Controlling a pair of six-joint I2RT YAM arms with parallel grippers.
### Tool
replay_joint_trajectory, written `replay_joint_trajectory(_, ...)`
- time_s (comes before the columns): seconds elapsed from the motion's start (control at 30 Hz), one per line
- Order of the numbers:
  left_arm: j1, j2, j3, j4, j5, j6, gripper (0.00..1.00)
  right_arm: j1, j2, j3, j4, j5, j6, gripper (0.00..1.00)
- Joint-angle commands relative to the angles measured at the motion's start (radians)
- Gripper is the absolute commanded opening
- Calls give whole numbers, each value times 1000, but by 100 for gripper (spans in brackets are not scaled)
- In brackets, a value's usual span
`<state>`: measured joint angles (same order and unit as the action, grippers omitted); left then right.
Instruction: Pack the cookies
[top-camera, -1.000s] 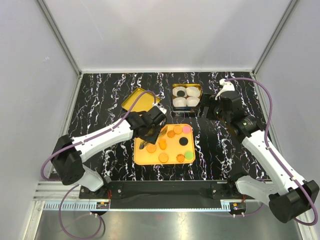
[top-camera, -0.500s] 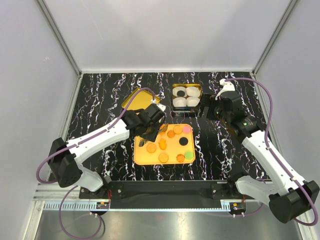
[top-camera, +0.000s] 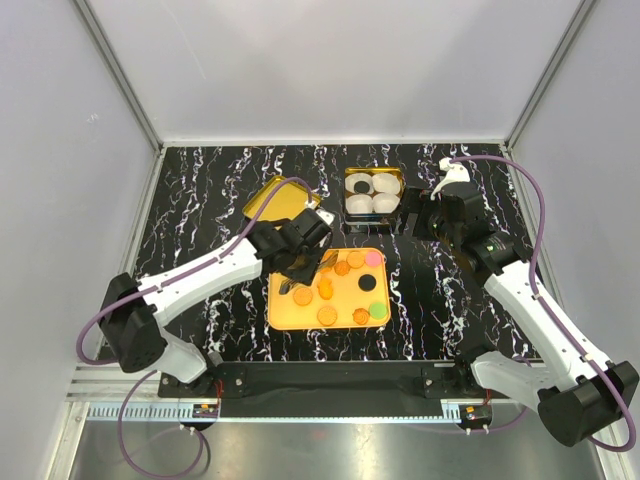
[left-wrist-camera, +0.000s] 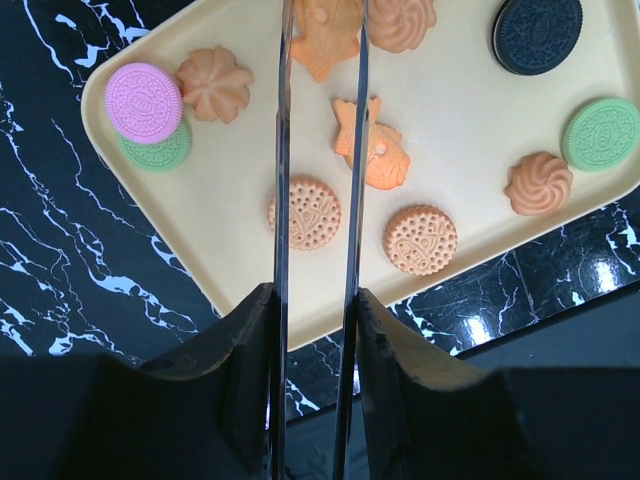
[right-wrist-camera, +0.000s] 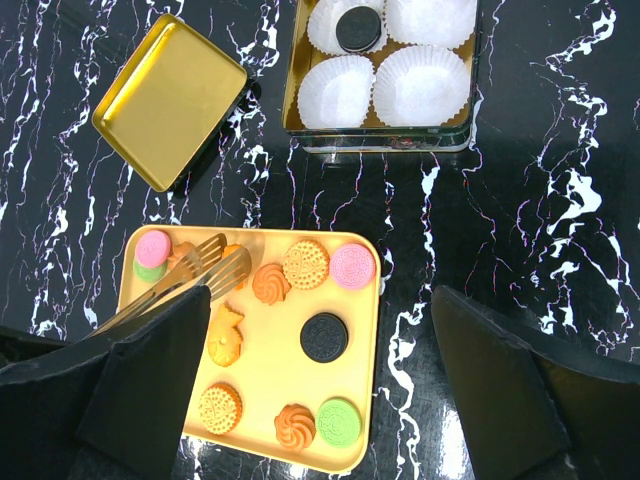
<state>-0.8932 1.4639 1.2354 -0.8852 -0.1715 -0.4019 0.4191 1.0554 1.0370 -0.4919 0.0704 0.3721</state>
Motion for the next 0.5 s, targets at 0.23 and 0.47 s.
replay_joint_trajectory(0.23,4,33,-11,55,13,25,38,3,-11,0,23,25,-12,100)
replay_joint_trajectory(0.47,5,42,-11,54,6,28,39,3,-11,-3,26,26,-13,100)
